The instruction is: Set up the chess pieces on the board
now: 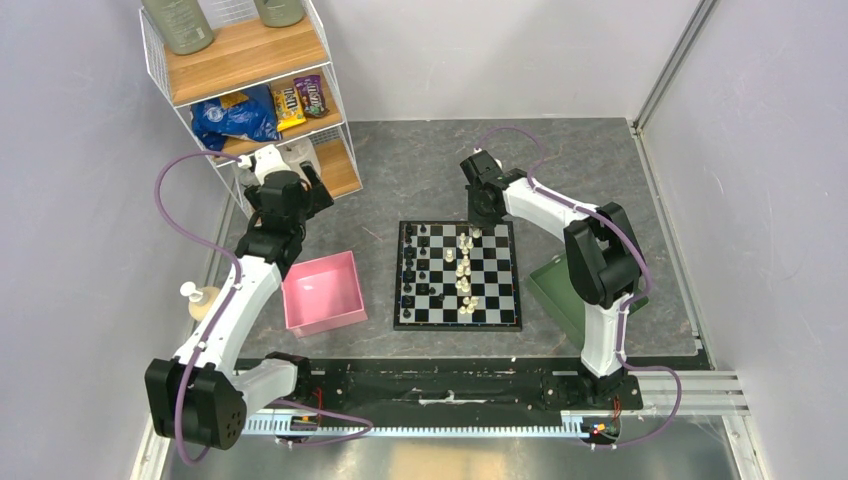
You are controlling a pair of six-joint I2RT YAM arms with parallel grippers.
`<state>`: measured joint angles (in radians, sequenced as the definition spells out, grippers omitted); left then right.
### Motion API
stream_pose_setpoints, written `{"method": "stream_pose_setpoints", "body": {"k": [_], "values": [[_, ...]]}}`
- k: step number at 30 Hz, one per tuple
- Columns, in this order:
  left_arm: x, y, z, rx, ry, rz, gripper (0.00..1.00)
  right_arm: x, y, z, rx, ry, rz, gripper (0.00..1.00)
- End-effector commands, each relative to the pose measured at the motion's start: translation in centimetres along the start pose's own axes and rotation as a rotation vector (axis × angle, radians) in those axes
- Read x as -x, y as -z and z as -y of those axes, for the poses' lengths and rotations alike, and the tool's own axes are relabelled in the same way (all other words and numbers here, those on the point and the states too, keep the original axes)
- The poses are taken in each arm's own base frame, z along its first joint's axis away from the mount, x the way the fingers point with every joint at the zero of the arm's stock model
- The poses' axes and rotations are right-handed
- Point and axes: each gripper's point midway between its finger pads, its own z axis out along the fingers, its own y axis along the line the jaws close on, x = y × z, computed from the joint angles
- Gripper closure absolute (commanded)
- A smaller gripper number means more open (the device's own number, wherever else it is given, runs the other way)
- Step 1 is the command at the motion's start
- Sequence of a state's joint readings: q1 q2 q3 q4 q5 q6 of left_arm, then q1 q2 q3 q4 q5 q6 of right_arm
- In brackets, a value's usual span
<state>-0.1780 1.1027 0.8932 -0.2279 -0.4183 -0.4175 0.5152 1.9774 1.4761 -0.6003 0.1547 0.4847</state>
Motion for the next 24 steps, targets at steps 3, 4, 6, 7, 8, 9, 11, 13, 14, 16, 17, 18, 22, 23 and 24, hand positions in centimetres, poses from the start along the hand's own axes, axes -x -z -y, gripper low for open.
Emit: {"method": "stream_pose_setpoints", "body": {"k": [3,4,6,7,8,9,11,13,14,16,17,18,22,23,24], "values": [[1.6,-0.2,0.0,0.008,-0.006,0.056,0.00,1.0,1.7,-0.1,0.009,-0.002,0.040,0.63],[1.6,-0.2,0.0,0.008,-0.005,0.055,0.00,0.9,1.7,-0.2,0.015,-0.002,0.036,0.61],[1.5,-0.2,0.0,0.009,-0.006,0.054,0.00,0.7,1.7,-0.3,0.021,-0.001,0.029,0.60],[1.5,-0.2,0.0,0.009,-0.006,0.054,0.00,0.6,1.7,-0.3,0.024,-0.003,0.026,0.59],[1.5,-0.2,0.0,0.009,-0.007,0.055,0.00,0.6,1.8,-0.3,0.025,-0.002,0.025,0.60],[1.4,-0.2,0.0,0.009,-0.008,0.053,0.00,0.6,1.8,-0.3,0.026,-0.002,0.025,0.63],[1.4,-0.2,-0.1,0.011,-0.009,0.052,0.00,0.4,1.8,-0.3,0.030,-0.003,0.022,0.66],[1.4,-0.2,-0.1,0.011,-0.008,0.052,0.00,0.3,2.0,-0.2,0.027,-0.004,0.021,0.72],[1.4,-0.2,-0.1,0.012,-0.007,0.053,0.00,0.2,2.0,-0.2,0.026,-0.005,0.022,0.72],[1.3,-0.2,-0.1,0.009,-0.008,0.052,0.00,0.1,2.1,0.0,0.021,-0.002,0.021,0.72],[1.3,-0.2,-0.1,0.010,-0.008,0.051,0.00,0.2,2.1,0.0,0.018,-0.005,0.024,0.73],[1.3,-0.3,-0.1,0.011,-0.008,0.050,0.00,0.2,2.2,0.1,0.017,-0.003,0.024,0.73],[1.3,-0.2,-0.1,0.009,-0.003,0.050,0.00,0.5,2.5,0.2,0.014,-0.003,0.036,0.77],[1.2,-0.2,0.0,0.007,-0.002,0.050,0.00,0.6,2.6,0.3,0.007,-0.001,0.040,0.78],[1.1,-0.3,0.0,0.006,0.000,0.048,0.00,0.7,2.8,0.5,0.000,0.001,0.047,0.79]]}}
